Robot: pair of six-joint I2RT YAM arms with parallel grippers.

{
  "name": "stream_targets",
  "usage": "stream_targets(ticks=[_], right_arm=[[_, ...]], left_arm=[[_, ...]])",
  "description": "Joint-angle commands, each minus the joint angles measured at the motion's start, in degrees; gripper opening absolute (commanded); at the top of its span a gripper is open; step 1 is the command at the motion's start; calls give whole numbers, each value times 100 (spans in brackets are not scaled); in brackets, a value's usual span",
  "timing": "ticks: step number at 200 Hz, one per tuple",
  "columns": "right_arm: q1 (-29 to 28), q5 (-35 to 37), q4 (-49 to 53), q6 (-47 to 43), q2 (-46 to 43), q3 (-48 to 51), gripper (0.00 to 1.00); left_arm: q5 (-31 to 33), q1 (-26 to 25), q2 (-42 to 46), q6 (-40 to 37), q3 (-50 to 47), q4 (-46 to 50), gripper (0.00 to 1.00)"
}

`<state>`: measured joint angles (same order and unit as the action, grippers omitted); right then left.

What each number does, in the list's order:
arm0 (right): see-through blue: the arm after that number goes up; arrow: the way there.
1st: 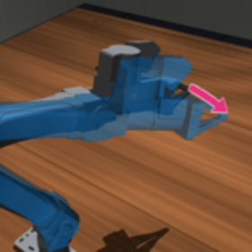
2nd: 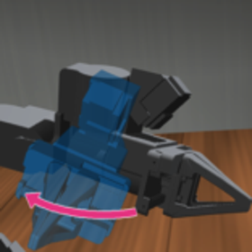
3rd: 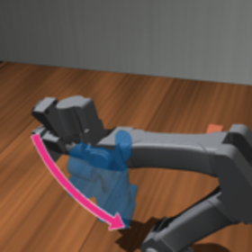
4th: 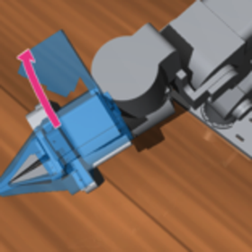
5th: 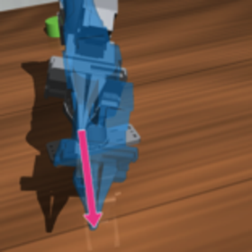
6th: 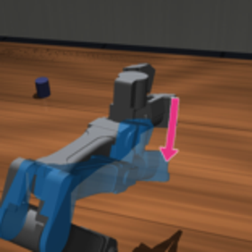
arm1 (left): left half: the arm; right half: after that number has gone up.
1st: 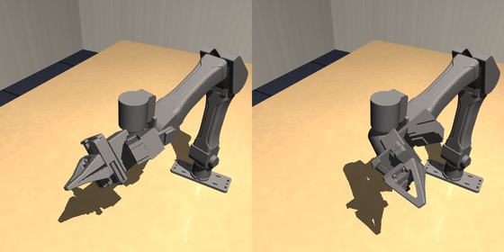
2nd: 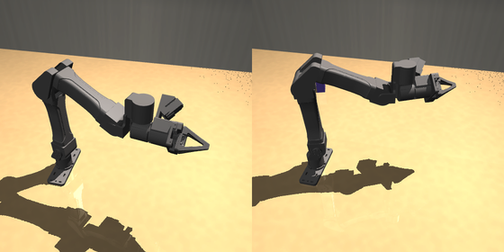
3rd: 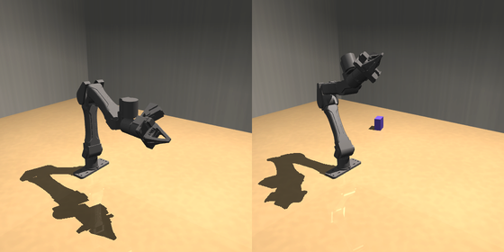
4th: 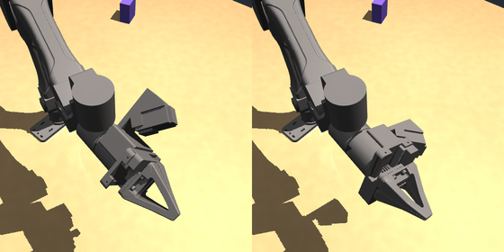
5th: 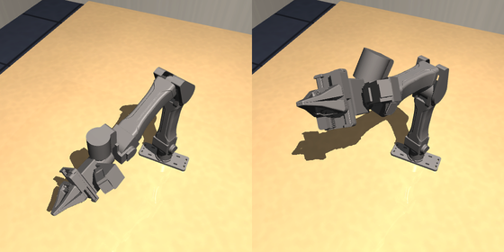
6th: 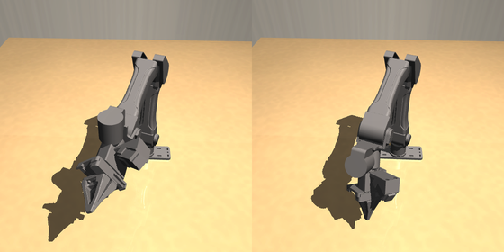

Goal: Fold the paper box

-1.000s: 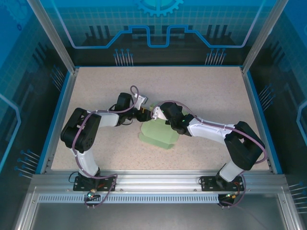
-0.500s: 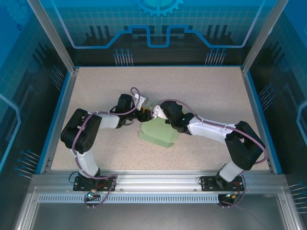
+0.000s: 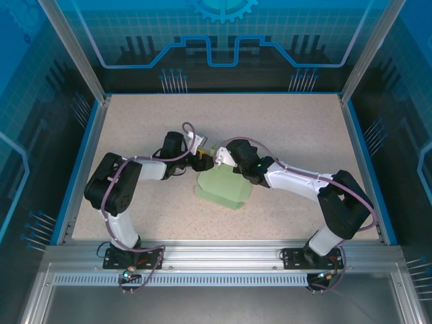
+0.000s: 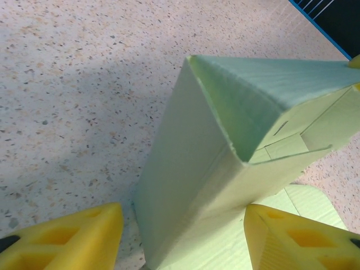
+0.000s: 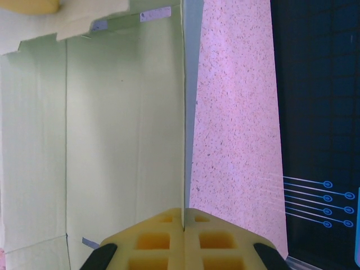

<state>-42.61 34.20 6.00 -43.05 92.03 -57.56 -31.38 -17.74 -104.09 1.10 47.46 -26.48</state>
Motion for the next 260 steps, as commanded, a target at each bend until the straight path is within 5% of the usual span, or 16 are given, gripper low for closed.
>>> stream_targets(ticks=[1, 49, 197, 260], right_arm=[[29, -267, 169, 22, -72, -177, 0], [36, -377, 219, 154, 6, -255, 0], [33, -688, 297, 351, 51, -296, 0], [35, -612, 301, 314, 96, -212, 0]], left_arm=[[-236, 46, 33, -67, -20, -301, 62], [-211, 12, -5, -82, -50, -385, 69], [1160, -292, -2, 50, -144, -753, 71], [1220, -300, 108, 103, -195, -771, 71]])
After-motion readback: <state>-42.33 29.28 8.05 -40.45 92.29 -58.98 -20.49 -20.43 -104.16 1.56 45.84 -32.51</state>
